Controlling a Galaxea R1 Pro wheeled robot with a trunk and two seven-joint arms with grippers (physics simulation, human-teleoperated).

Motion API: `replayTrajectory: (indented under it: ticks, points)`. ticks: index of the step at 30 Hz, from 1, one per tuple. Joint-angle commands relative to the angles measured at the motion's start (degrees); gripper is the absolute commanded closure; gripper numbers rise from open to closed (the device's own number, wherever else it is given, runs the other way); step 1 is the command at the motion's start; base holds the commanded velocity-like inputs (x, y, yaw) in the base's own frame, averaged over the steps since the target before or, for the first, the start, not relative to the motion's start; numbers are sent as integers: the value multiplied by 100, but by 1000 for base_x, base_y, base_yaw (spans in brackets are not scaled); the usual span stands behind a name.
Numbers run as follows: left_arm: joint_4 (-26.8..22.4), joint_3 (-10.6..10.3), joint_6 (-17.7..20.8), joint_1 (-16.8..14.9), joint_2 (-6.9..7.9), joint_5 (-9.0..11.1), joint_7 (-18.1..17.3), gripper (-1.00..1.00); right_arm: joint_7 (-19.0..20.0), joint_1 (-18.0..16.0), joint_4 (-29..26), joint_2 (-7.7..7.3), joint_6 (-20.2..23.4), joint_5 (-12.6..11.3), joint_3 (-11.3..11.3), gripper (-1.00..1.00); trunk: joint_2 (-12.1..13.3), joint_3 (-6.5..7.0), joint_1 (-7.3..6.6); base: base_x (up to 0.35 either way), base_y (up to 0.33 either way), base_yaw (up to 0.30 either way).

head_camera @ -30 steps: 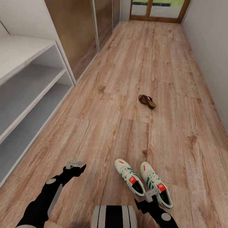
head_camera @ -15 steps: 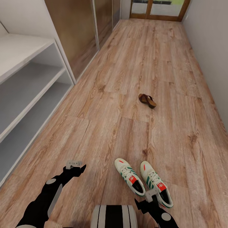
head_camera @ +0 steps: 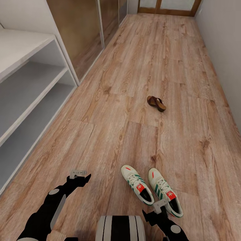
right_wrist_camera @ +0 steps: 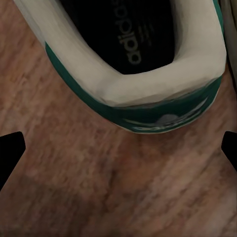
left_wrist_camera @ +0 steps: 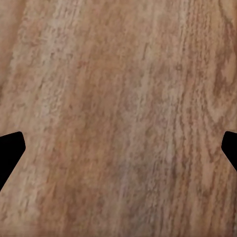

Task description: Pick up the two gym shoes and the two sandals from the corridor floor and place them onto the hallstand (shoe rack) in the corridor, making sure they are on the rack and not on the floor. Arrange them so the two gym shoes are next to each other and the two sandals are next to each other.

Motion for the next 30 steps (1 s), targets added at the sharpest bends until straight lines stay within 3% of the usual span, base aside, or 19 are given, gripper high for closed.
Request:
replayTrajectory:
  ticks: [1,18,30]
  points:
    - [-7,12,45,-1,-2,29,-28,-100,18,-1,-4,2,-5,60,-12,-100,-1,-3,-1,0,0,0]
    - [-7,5,45,-1,-5,18,-28,-100,10,-1,21,-2,-66,60,-12,-100,-1,-3,-1,0,0,0]
    - [-7,-5,45,0,-10,-3,-28,-100,6,-1,128,-14,-576,68,-12,-100,-1,-3,-1,0,0,0]
